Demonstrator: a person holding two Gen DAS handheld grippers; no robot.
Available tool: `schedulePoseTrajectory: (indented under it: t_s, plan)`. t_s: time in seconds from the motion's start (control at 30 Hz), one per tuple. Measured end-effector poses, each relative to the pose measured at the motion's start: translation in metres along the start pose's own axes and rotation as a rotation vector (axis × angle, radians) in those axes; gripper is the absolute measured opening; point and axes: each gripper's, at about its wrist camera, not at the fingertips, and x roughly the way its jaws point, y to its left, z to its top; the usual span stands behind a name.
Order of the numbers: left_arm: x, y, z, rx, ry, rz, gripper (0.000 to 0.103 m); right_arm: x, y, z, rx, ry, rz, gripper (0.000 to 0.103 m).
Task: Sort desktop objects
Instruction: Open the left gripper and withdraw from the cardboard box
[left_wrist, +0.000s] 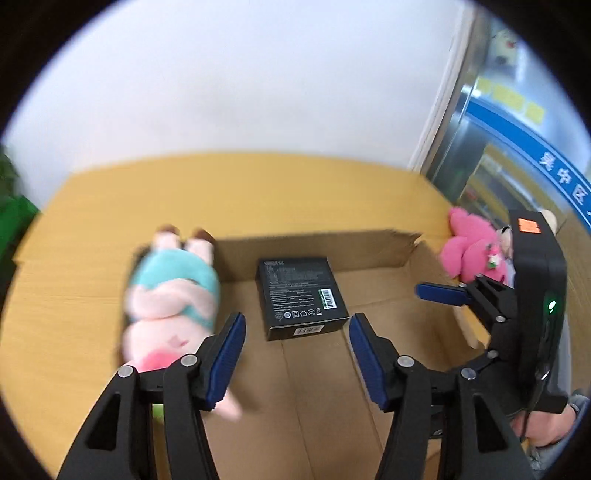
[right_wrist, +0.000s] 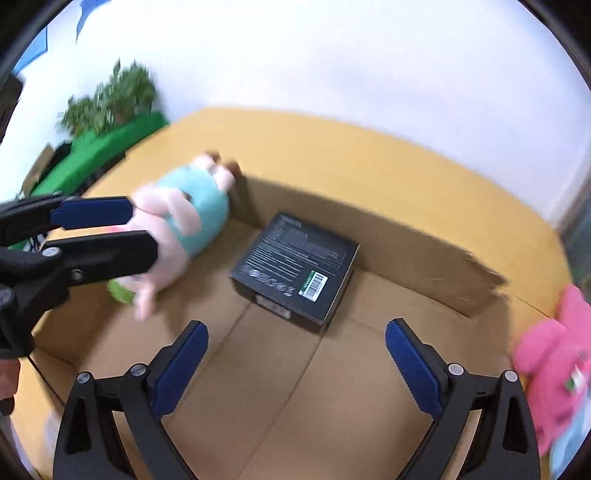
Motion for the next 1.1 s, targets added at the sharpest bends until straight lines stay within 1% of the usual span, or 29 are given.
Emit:
schedulePoseTrajectory:
  t_s: [0.03, 0.07, 0.1, 0.17, 0.2, 0.23, 0.3, 0.4, 0.47, 0.57, 0.6, 0.63, 0.67, 0.7, 0.73, 0.77, 0.8, 0.87, 0.9, 0.93, 0.97, 1.0, 1.03, 1.07, 1.1]
  plan:
    - [-0.024, -0.003, -0.010, 0.006, -0.044, 0.024, 0.071, -0.026, -0.006, -0.013, 0.009, -0.030, -0.021, 0.103]
    - [-0.040, 0.001, -0.018, 0.007, -0.074, 0.037, 0.075, -0.048, 0.005, -0.023, 0.010, -0.066, -0.063, 0.103]
    - [-0.060, -0.001, -0.029, 0.005, -0.126, 0.066, 0.081, -0.067, 0.005, -0.036, 0.008, -0.088, -0.090, 0.103]
    - [-0.079, -0.011, -0.042, -0.003, -0.188, 0.115, 0.081, -0.099, 0.015, -0.056, 0.014, -0.137, -0.126, 0.103]
    - [-0.086, -0.016, -0.047, 0.000, -0.208, 0.133, 0.081, -0.114, 0.017, -0.068, 0.016, -0.153, -0.125, 0.103]
    - [-0.093, -0.020, -0.055, 0.003, -0.219, 0.144, 0.081, -0.124, 0.022, -0.078, 0.015, -0.164, -0.123, 0.103]
    - [-0.108, -0.030, -0.073, 0.008, -0.233, 0.161, 0.081, -0.156, 0.019, -0.103, 0.006, -0.184, -0.143, 0.103]
    - [-0.125, -0.040, -0.092, 0.019, -0.243, 0.192, 0.081, -0.184, 0.030, -0.127, 0.018, -0.229, -0.150, 0.103]
    - [-0.131, -0.045, -0.101, 0.030, -0.243, 0.196, 0.081, -0.195, 0.035, -0.142, 0.044, -0.242, -0.150, 0.102]
    - [-0.145, -0.049, -0.116, 0.014, -0.257, 0.175, 0.080, -0.211, 0.040, -0.163, 0.078, -0.233, -0.136, 0.098]
    - [-0.150, -0.051, -0.120, 0.013, -0.265, 0.168, 0.080, -0.214, 0.041, -0.168, 0.086, -0.232, -0.134, 0.092]
    - [-0.155, -0.053, -0.123, 0.014, -0.271, 0.161, 0.079, -0.215, 0.042, -0.174, 0.092, -0.231, -0.128, 0.083]
    - [-0.157, -0.055, -0.126, 0.016, -0.274, 0.156, 0.078, -0.219, 0.045, -0.178, 0.088, -0.234, -0.124, 0.077]
    - [-0.159, -0.058, -0.129, 0.025, -0.271, 0.143, 0.063, -0.222, 0.047, -0.182, 0.080, -0.234, -0.127, 0.061]
    - [-0.158, -0.061, -0.131, 0.037, -0.252, 0.124, 0.033, -0.222, 0.048, -0.184, 0.076, -0.230, -0.130, 0.044]
    - [-0.154, -0.062, -0.133, 0.041, -0.225, 0.104, 0.019, -0.223, 0.048, -0.187, 0.079, -0.222, -0.122, 0.037]
    - [-0.151, -0.063, -0.134, 0.036, -0.200, 0.087, 0.006, -0.222, 0.047, -0.189, 0.084, -0.213, -0.108, 0.034]
    - [-0.144, -0.064, -0.138, 0.024, -0.169, 0.081, 0.007, -0.220, 0.048, -0.193, 0.083, -0.196, -0.099, 0.035]
    - [-0.143, -0.066, -0.140, 0.028, -0.179, 0.097, 0.007, -0.220, 0.050, -0.195, 0.078, -0.199, -0.100, 0.040]
    - [-0.142, -0.069, -0.142, 0.032, -0.193, 0.114, 0.012, -0.221, 0.051, -0.196, 0.075, -0.204, -0.100, 0.056]
    - [-0.142, -0.070, -0.143, 0.039, -0.203, 0.132, 0.019, -0.223, 0.052, -0.197, 0.071, -0.212, -0.104, 0.067]
    - [-0.141, -0.070, -0.143, 0.038, -0.204, 0.144, 0.039, -0.225, 0.052, -0.198, 0.066, -0.225, -0.116, 0.087]
    - [-0.141, -0.070, -0.143, 0.030, -0.206, 0.150, 0.062, -0.226, 0.051, -0.199, 0.060, -0.236, -0.124, 0.094]
    - [-0.142, -0.069, -0.143, 0.016, -0.219, 0.152, 0.069, -0.228, 0.052, -0.199, 0.053, -0.246, -0.137, 0.095]
    - [-0.144, -0.067, -0.144, 0.005, -0.242, 0.148, 0.072, -0.227, 0.050, -0.198, 0.051, -0.245, -0.143, 0.095]
